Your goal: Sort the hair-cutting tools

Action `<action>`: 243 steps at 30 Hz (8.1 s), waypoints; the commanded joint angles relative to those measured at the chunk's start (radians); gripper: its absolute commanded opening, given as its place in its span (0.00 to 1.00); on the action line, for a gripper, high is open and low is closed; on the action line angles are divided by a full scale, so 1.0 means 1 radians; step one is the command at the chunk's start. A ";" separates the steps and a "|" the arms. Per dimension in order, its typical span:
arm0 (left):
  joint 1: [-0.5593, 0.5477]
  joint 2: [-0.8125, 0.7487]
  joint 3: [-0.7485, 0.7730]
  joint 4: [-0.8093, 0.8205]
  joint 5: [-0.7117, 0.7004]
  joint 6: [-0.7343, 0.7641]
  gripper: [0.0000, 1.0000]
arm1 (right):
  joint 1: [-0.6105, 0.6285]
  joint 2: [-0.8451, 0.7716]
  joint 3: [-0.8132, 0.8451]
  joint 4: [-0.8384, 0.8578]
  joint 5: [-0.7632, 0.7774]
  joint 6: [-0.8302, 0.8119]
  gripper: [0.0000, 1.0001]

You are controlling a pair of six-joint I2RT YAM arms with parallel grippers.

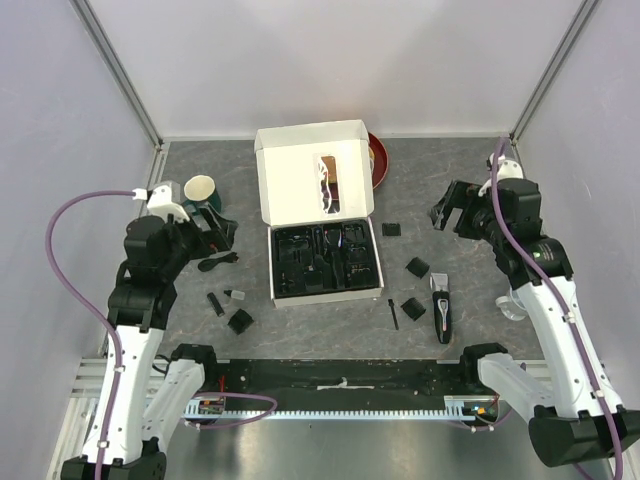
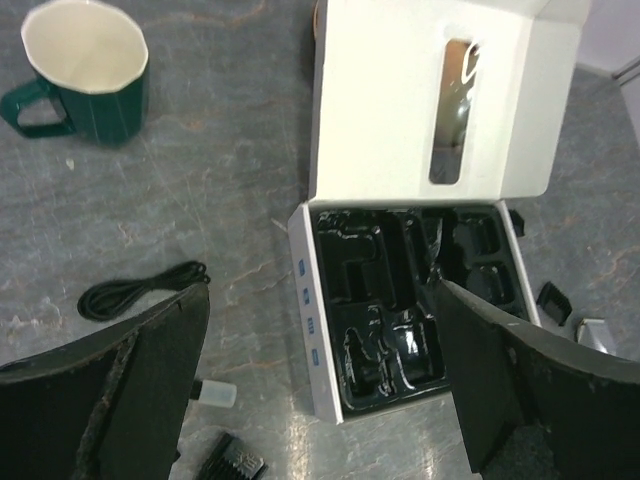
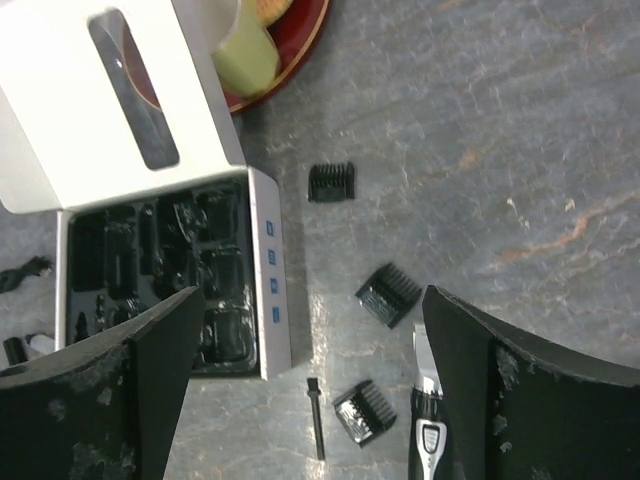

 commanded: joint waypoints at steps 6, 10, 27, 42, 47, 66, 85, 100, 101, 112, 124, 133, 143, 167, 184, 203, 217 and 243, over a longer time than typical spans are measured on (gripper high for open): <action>0.003 0.007 -0.078 0.095 -0.021 0.024 1.00 | 0.077 0.022 -0.189 0.017 0.040 0.046 0.87; 0.003 0.041 -0.066 0.083 -0.032 0.032 0.97 | 0.186 0.071 -0.227 -0.020 0.304 0.164 0.84; 0.003 0.008 -0.082 0.077 -0.104 0.033 0.95 | 0.214 0.065 -0.476 -0.074 0.413 0.427 0.87; 0.003 -0.027 -0.091 0.071 -0.192 0.035 0.93 | 0.219 0.089 -0.573 0.028 0.313 0.479 0.83; 0.003 -0.019 -0.088 0.069 -0.192 0.035 0.92 | 0.228 0.071 -0.586 0.029 0.345 0.496 0.76; 0.003 -0.018 -0.089 0.066 -0.201 0.036 0.92 | 0.289 0.117 -0.504 -0.009 0.474 0.466 0.05; 0.003 -0.016 -0.117 0.060 0.066 -0.025 0.94 | 0.568 0.178 -0.211 0.523 0.353 0.304 0.00; 0.004 -0.096 -0.186 0.000 0.083 -0.025 0.96 | 0.828 0.537 -0.083 0.767 0.615 0.134 0.00; 0.003 -0.100 -0.189 -0.001 0.083 -0.017 0.96 | 0.829 0.540 -0.091 0.781 0.620 0.131 0.00; 0.003 -0.104 -0.220 -0.007 0.045 -0.030 0.94 | 0.840 0.628 -0.122 0.838 0.684 0.142 0.00; 0.004 -0.110 -0.221 -0.009 0.041 -0.028 0.93 | 0.841 0.671 -0.134 0.818 0.727 0.180 0.08; 0.003 -0.107 -0.220 -0.011 0.031 -0.028 0.93 | 0.842 0.721 -0.154 0.798 0.743 0.223 0.09; 0.006 -0.102 -0.218 -0.012 0.028 -0.028 0.92 | 0.840 0.727 -0.159 0.772 0.738 0.272 0.25; 0.009 -0.105 -0.218 -0.012 0.028 -0.028 0.92 | 0.840 0.789 0.013 0.560 0.756 0.292 0.60; 0.011 -0.105 -0.218 -0.012 0.026 -0.030 0.92 | 0.773 0.838 0.084 0.457 0.726 0.289 0.33; 0.014 -0.100 -0.218 -0.012 0.029 -0.030 0.92 | 0.737 0.838 0.138 0.411 0.660 0.269 0.34; 0.015 -0.094 -0.212 -0.012 0.038 -0.031 0.92 | 0.690 0.535 -0.044 0.157 0.769 0.324 0.50; 0.029 0.114 -0.184 -0.035 -0.166 -0.393 1.00 | 0.682 0.069 -0.346 0.094 0.683 0.410 0.98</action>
